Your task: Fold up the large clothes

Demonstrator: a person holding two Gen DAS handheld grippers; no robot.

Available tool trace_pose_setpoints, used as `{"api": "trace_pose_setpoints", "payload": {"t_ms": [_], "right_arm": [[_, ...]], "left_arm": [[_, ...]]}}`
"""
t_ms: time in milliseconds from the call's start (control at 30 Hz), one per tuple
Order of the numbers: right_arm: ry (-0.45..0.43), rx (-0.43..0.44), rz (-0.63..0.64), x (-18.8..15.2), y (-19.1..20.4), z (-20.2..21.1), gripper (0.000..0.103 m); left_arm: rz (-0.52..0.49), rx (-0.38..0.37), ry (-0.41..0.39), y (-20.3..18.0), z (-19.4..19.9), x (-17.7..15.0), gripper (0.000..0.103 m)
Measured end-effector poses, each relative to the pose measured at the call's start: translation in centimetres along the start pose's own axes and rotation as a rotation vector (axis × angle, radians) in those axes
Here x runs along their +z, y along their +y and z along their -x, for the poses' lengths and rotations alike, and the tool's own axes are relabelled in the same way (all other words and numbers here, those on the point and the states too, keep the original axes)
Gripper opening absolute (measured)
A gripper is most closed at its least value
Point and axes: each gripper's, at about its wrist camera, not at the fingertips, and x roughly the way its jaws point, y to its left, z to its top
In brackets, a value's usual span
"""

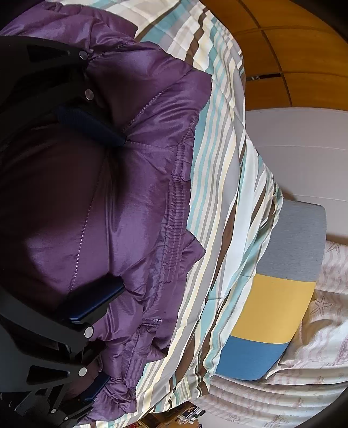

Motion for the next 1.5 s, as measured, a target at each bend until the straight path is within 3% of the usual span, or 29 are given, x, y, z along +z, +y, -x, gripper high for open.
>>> {"api": "trace_pose_setpoints", "payload": {"t_ms": [200, 400, 533, 633, 733, 1067, 1333, 1433, 1500], "right_arm": [[-0.006, 0.02, -0.012, 0.2, -0.3, 0.5, 0.08], [-0.042, 0.05, -0.006, 0.6, -1.2, 3.9, 0.083], [-0.061, -0.043, -0.015, 0.6, -3.7, 5.5, 0.084], [-0.028, -0.087, -0.107, -0.1, -7.0, 4.7, 0.084], [-0.02, -0.037, -0.217, -1.6, -9.3, 3.9, 0.084], [0.004, -0.07, -0.194, -1.6, -8.9, 2.5, 0.087], [0.002, -0.069, -0.195, -1.6, -8.9, 2.5, 0.087], [-0.001, -0.064, -0.198, -1.5, -8.9, 2.6, 0.088], [-0.009, -0.057, -0.201, -1.6, -9.0, 2.9, 0.09]], "left_arm": [[0.004, -0.054, 0.036, 1.8, 2.8, 0.5, 0.1], [0.047, 0.039, -0.02, 5.7, 5.1, 1.4, 0.1], [0.071, 0.145, 0.016, 8.4, 3.7, 1.2, 0.1], [0.118, 0.113, 0.067, 9.9, 2.0, 0.0, 0.1], [0.138, 0.073, 0.05, 10.4, 1.9, -0.4, 0.1], [0.171, 0.03, 0.049, 10.8, 1.1, -0.7, 0.1], [0.211, 0.038, -0.06, 12.2, 7.1, -4.2, 0.1], [0.209, 0.081, -0.043, 13.0, 8.6, -6.0, 0.1], [0.254, 0.043, -0.022, 14.1, 9.2, -7.1, 0.1]]}}
